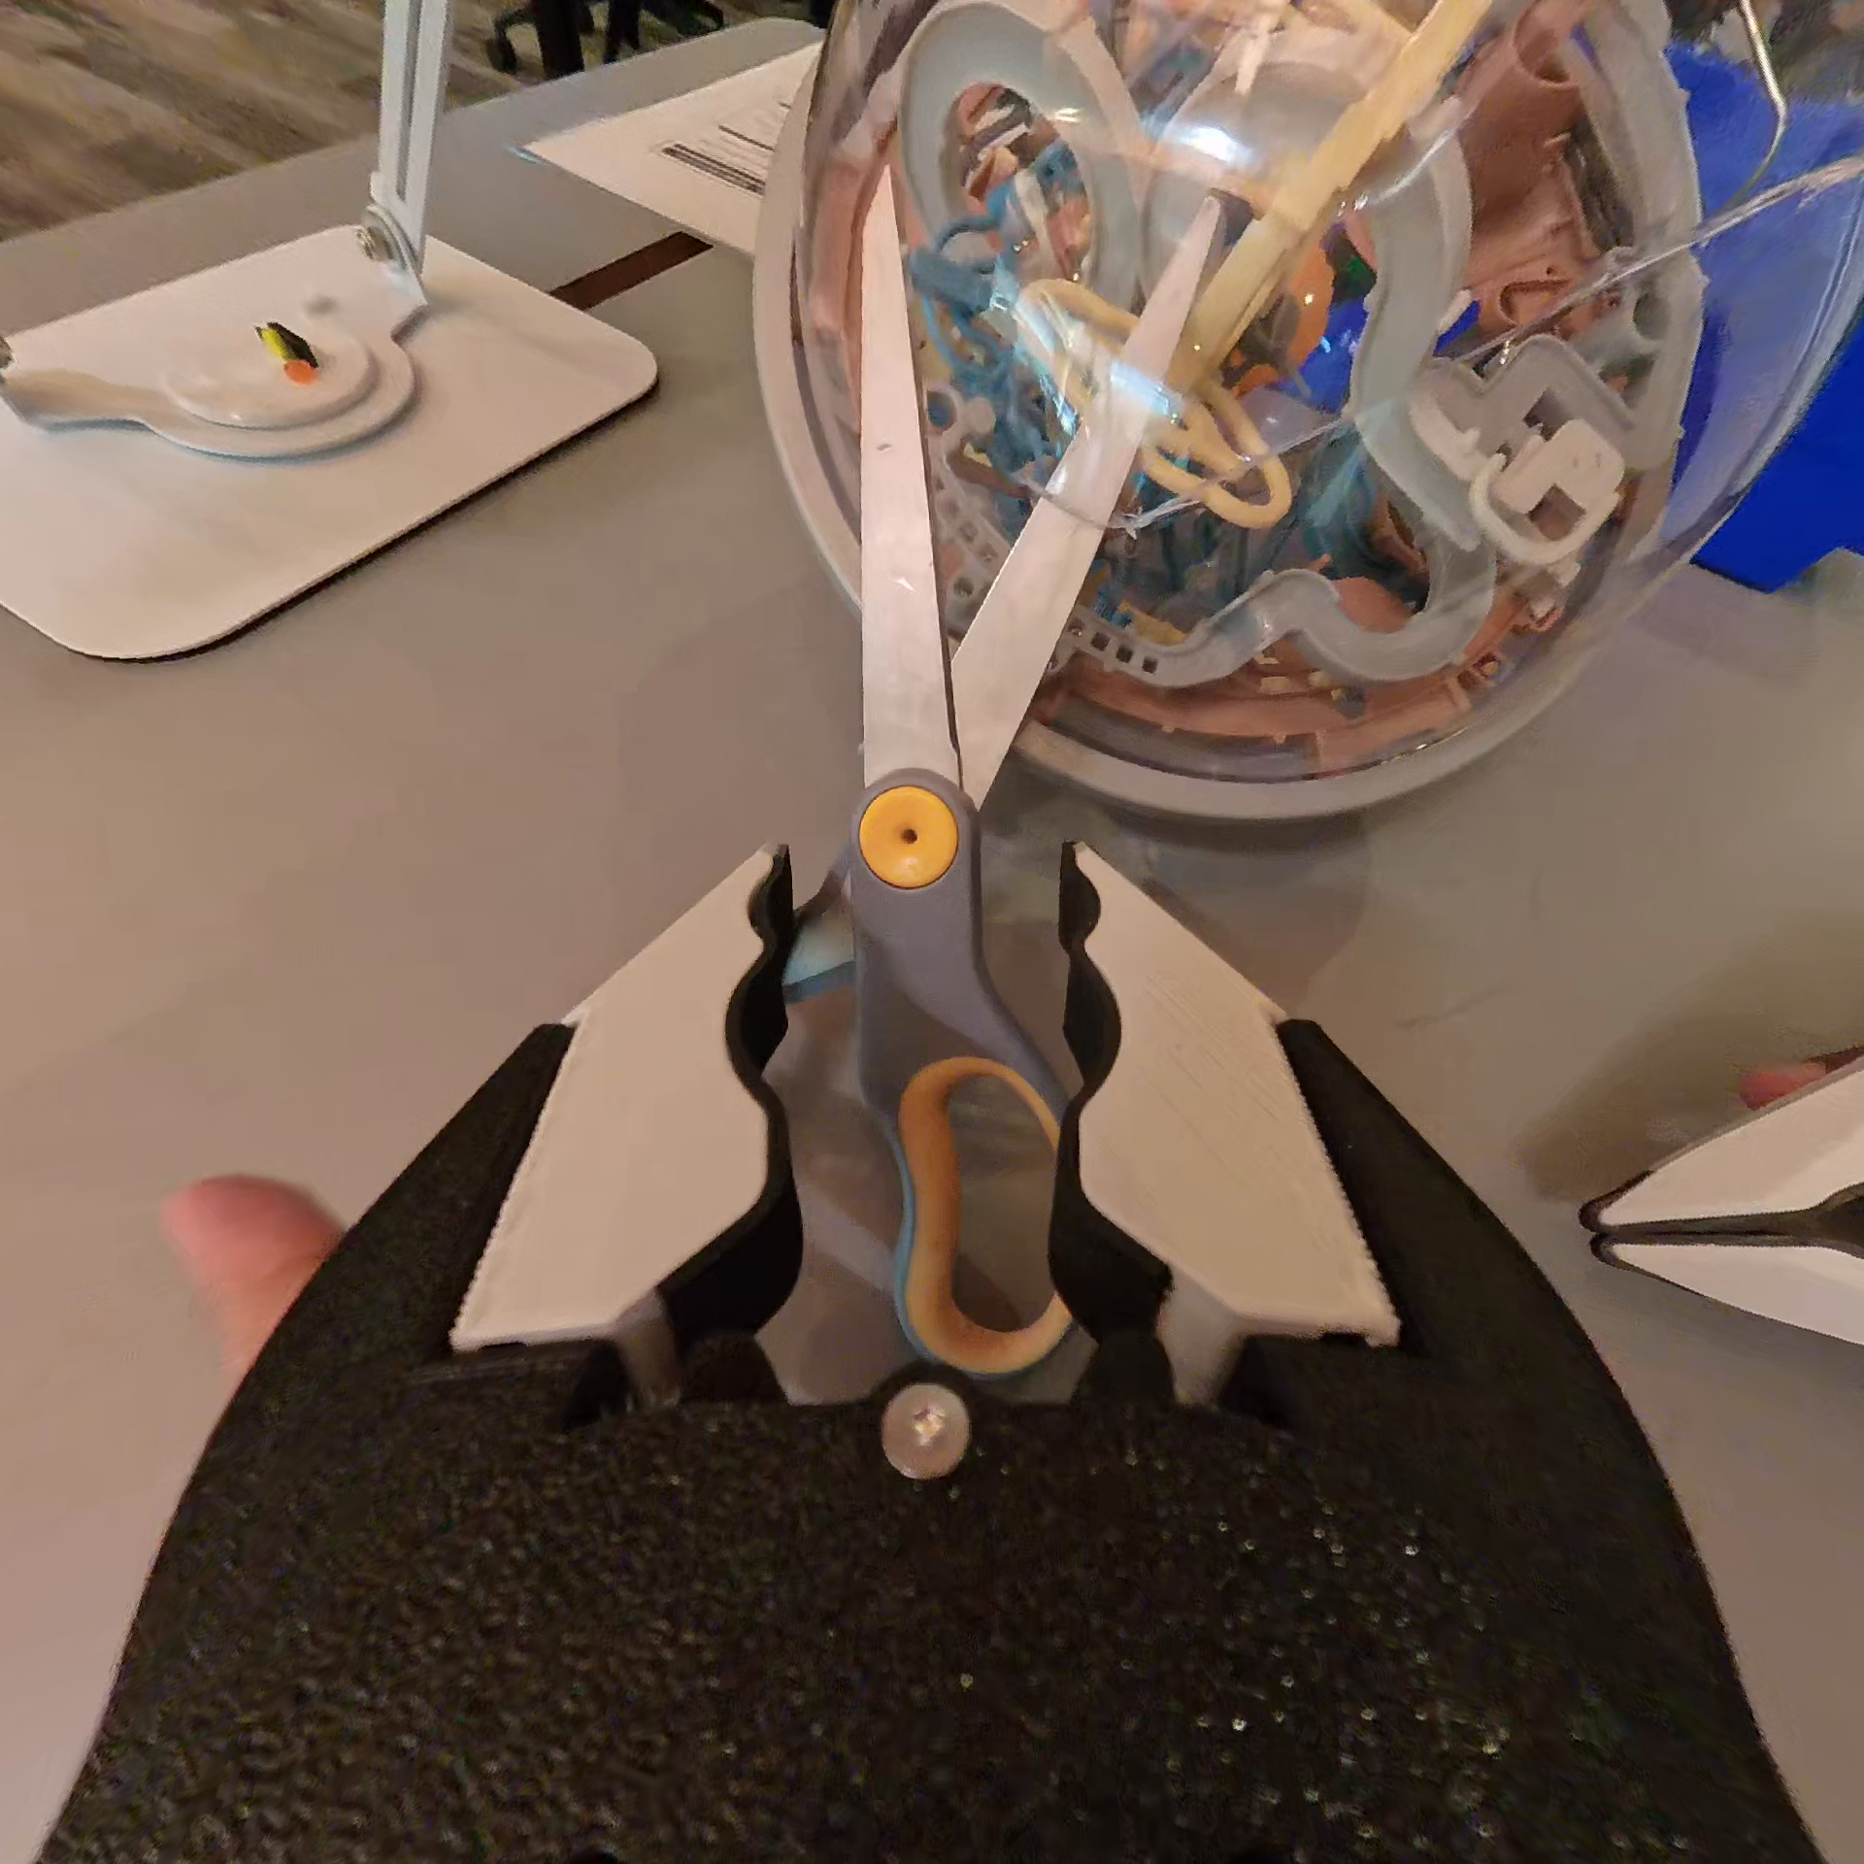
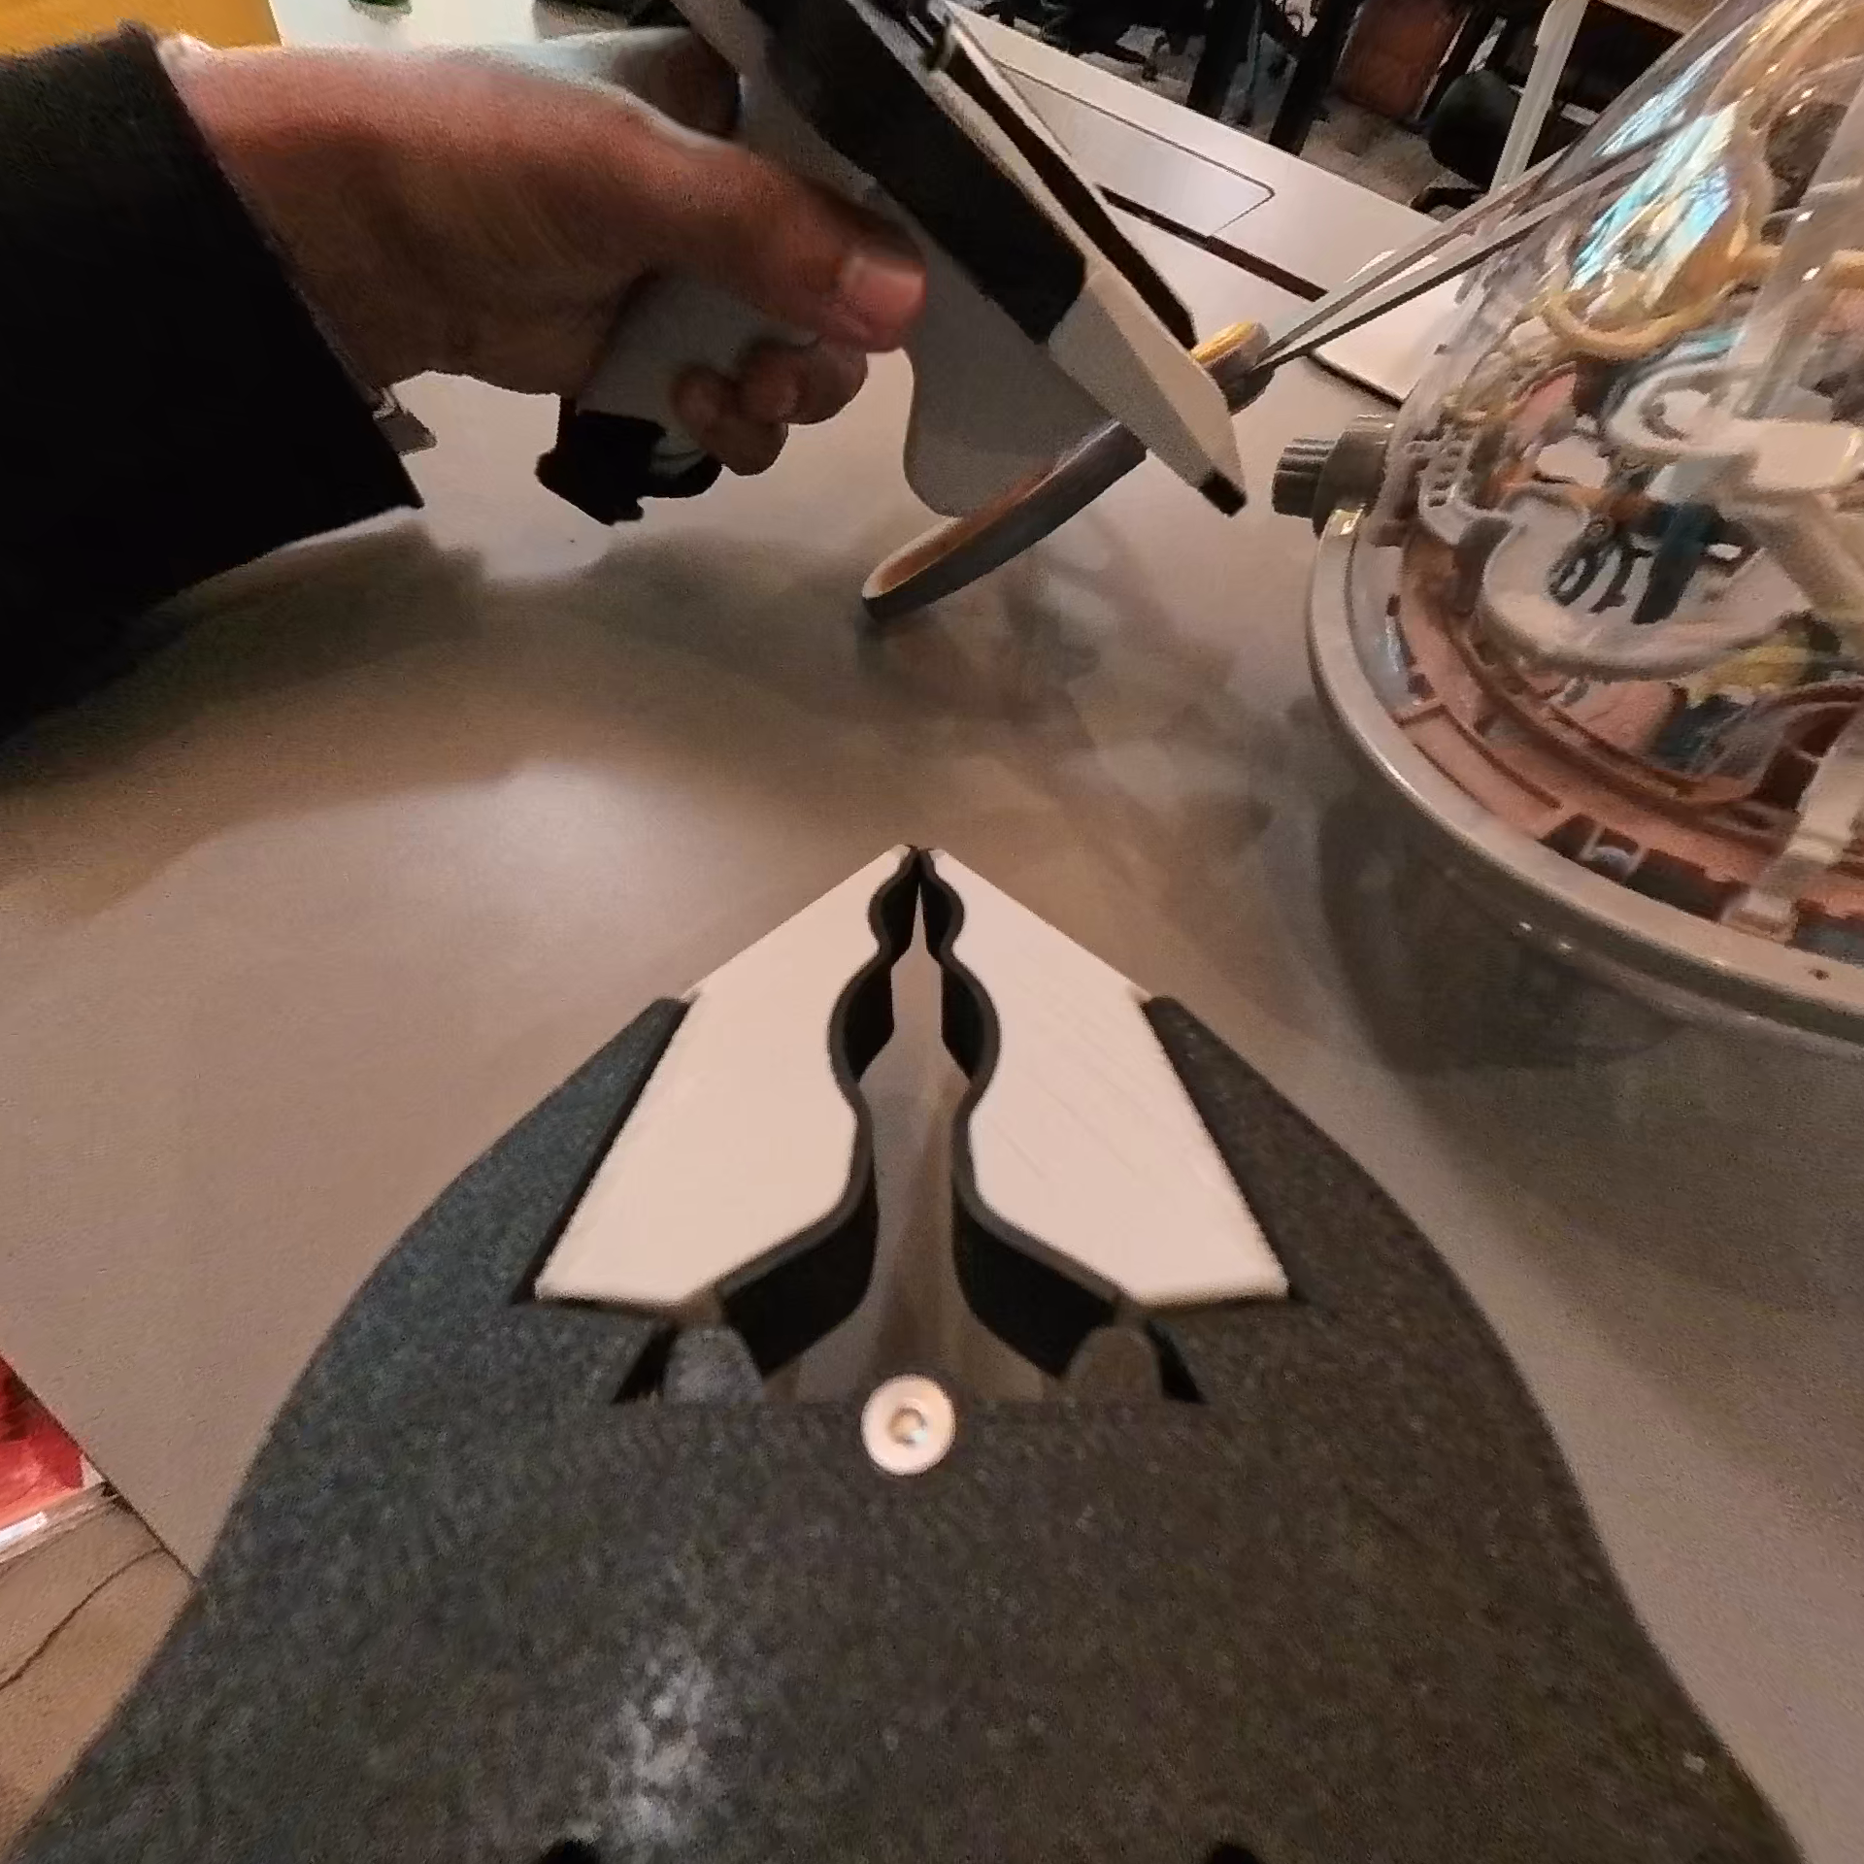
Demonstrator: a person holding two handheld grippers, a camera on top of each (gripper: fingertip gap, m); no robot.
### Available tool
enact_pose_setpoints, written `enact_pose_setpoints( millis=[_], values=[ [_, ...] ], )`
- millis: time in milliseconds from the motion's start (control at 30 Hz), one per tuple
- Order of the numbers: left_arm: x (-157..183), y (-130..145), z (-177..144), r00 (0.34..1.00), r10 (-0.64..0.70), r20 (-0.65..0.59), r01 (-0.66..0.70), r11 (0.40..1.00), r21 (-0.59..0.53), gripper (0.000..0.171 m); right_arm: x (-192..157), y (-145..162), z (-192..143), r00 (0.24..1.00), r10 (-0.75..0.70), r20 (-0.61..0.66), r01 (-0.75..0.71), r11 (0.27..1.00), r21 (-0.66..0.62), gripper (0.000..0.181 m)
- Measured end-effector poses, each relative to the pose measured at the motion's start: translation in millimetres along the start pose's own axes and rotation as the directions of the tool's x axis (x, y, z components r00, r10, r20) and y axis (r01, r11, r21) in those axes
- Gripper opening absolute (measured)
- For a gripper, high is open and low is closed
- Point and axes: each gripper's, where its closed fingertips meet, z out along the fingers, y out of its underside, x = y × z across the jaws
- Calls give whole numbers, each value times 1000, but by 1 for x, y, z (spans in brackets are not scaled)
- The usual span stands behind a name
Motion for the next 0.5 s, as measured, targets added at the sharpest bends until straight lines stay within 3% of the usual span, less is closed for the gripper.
enact_pose_setpoints(
  millis=[200, 367, 500],
  values=[
    [17, 9, -9, 999, 25, -40, -27, 998, -57, 52, 1, -1, 0, 1000, 12, 5, -12, 1000, 4, 0],
    [51, 23, -21, 990, 73, -122, -89, 987, -131, 55, 5, -2, -3, 998, 56, 20, -56, 998, 19, 0],
    [97, 33, -32, 950, 73, -304, -130, 976, -172, 55, 33, 0, -13, 991, 39, -125, -33, 998, 48, 0]
  ],
)
